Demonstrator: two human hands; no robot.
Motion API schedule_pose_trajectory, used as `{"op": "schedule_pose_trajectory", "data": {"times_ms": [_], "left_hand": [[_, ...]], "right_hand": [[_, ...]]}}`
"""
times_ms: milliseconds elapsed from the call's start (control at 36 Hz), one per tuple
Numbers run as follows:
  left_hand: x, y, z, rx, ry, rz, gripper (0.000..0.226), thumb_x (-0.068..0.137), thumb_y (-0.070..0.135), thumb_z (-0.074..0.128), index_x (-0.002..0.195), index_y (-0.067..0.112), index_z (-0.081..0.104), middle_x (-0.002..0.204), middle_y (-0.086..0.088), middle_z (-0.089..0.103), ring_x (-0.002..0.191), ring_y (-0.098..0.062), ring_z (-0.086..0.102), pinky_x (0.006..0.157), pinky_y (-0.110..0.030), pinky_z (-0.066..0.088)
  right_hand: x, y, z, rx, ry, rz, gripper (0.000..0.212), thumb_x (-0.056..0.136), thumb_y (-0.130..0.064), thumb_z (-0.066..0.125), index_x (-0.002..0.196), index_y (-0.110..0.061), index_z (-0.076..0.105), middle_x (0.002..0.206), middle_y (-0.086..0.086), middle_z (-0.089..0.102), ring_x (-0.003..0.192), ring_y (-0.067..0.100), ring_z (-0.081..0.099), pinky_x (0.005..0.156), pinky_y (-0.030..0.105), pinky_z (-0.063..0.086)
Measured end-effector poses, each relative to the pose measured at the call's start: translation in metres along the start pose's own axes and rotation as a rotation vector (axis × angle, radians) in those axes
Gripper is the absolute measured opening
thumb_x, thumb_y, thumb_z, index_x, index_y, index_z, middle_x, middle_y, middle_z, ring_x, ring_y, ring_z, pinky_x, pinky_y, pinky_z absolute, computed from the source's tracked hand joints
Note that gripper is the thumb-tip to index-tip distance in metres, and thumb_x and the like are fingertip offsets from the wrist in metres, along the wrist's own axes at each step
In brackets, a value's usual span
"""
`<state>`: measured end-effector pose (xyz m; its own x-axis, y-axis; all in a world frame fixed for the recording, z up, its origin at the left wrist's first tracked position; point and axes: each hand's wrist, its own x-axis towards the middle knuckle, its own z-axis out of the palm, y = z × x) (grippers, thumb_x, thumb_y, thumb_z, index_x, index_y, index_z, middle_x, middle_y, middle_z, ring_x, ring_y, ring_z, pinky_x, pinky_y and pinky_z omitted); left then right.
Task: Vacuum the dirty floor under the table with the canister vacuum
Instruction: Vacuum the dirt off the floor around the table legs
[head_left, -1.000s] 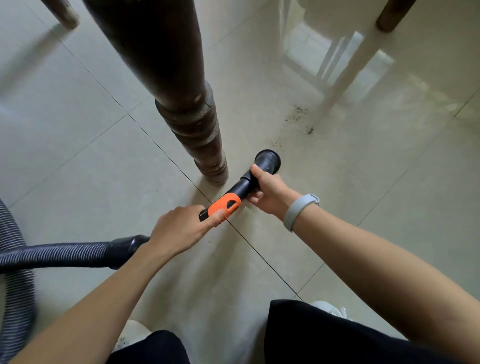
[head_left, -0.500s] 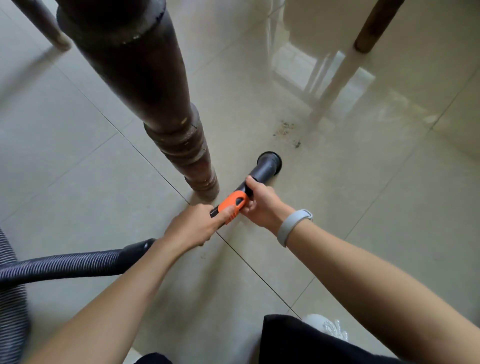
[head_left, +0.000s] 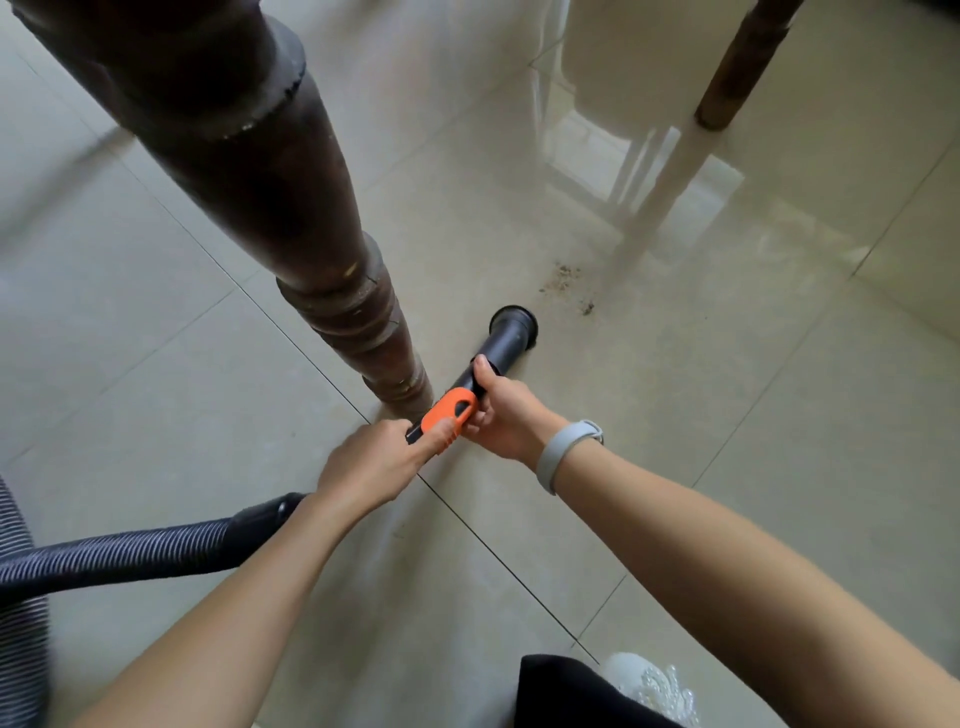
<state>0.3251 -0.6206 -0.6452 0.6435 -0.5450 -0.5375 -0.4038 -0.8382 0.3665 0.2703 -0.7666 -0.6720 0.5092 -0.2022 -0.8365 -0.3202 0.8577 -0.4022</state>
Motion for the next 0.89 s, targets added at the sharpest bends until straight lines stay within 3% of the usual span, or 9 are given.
{"op": "schedule_pose_trajectory", "data": {"times_ms": [28, 139, 250, 389, 500, 667, 778, 889], "left_hand": [[0.004, 0.001, 0.000, 0.001, 0.008, 0.004, 0.076, 0.078, 0.084, 0.027, 0.076, 0.014, 0.056, 0.067, -0.002, 0.065, 0.063, -0.020, 0.064, 0.067, -0.032, 0.050], [0.015, 0.016, 0.006, -0.013, 0.015, 0.007, 0.082, 0.076, 0.086, 0.025, 0.077, 0.010, 0.054, 0.067, -0.006, 0.067, 0.062, -0.024, 0.065, 0.068, -0.032, 0.051], [0.019, 0.034, 0.015, -0.065, -0.046, 0.018, 0.085, 0.062, 0.093, 0.017, 0.069, 0.017, 0.054, 0.070, -0.007, 0.067, 0.068, -0.029, 0.067, 0.075, -0.038, 0.056], [0.015, 0.048, 0.023, -0.045, -0.117, 0.040, 0.080, 0.069, 0.092, 0.024, 0.068, 0.017, 0.051, 0.074, -0.007, 0.068, 0.075, -0.029, 0.068, 0.076, -0.035, 0.055], [0.019, 0.062, 0.026, 0.031, -0.133, 0.089, 0.073, 0.076, 0.088, 0.024, 0.073, 0.019, 0.050, 0.083, -0.007, 0.070, 0.079, -0.028, 0.068, 0.077, -0.037, 0.055], [0.026, 0.066, 0.024, 0.075, -0.160, 0.144, 0.063, 0.085, 0.077, 0.027, 0.091, 0.021, 0.055, 0.088, -0.002, 0.070, 0.083, -0.023, 0.066, 0.081, -0.037, 0.052], [0.029, 0.068, 0.019, 0.117, -0.111, 0.155, 0.059, 0.087, 0.075, 0.025, 0.090, 0.023, 0.053, 0.088, -0.001, 0.069, 0.087, -0.025, 0.064, 0.081, -0.037, 0.051], [0.041, 0.075, 0.014, 0.089, -0.095, 0.116, 0.060, 0.085, 0.077, 0.023, 0.087, 0.024, 0.051, 0.091, -0.003, 0.070, 0.087, -0.026, 0.066, 0.083, -0.038, 0.051]], "right_hand": [[0.002, -0.004, 0.001, 0.008, 0.005, -0.007, 0.028, 0.101, -0.031, 0.045, 0.090, -0.006, 0.045, 0.041, 0.003, 0.053, 0.033, 0.011, 0.053, 0.040, 0.019, 0.046], [0.007, -0.018, -0.001, 0.017, 0.093, -0.027, 0.022, 0.098, -0.029, 0.053, 0.101, -0.007, 0.049, 0.080, 0.009, 0.058, 0.067, 0.020, 0.058, 0.066, 0.036, 0.051], [0.009, -0.026, -0.017, 0.009, 0.170, -0.041, 0.025, 0.097, -0.030, 0.056, 0.087, -0.008, 0.049, 0.080, 0.009, 0.055, 0.067, 0.021, 0.057, 0.063, 0.035, 0.050], [0.008, -0.019, -0.047, 0.057, 0.208, -0.059, 0.026, 0.097, -0.029, 0.054, 0.103, -0.005, 0.049, 0.082, 0.013, 0.058, 0.071, 0.026, 0.059, 0.072, 0.042, 0.051], [0.011, -0.024, -0.064, 0.097, 0.200, -0.105, 0.033, 0.099, -0.030, 0.051, 0.115, -0.002, 0.047, 0.097, 0.018, 0.059, 0.079, 0.029, 0.059, 0.082, 0.046, 0.049], [0.020, -0.061, -0.071, 0.125, 0.262, -0.145, 0.031, 0.099, -0.033, 0.051, 0.104, -0.003, 0.047, 0.077, 0.015, 0.054, 0.064, 0.028, 0.055, 0.060, 0.039, 0.047], [0.027, -0.085, -0.066, 0.068, 0.247, -0.108, 0.034, 0.098, -0.037, 0.052, 0.114, -0.008, 0.045, 0.077, 0.014, 0.054, 0.063, 0.027, 0.056, 0.058, 0.038, 0.046], [0.030, -0.102, -0.055, -0.017, 0.241, -0.086, 0.032, 0.097, -0.039, 0.052, 0.105, -0.008, 0.049, 0.075, 0.011, 0.055, 0.063, 0.025, 0.056, 0.058, 0.037, 0.047]]}}
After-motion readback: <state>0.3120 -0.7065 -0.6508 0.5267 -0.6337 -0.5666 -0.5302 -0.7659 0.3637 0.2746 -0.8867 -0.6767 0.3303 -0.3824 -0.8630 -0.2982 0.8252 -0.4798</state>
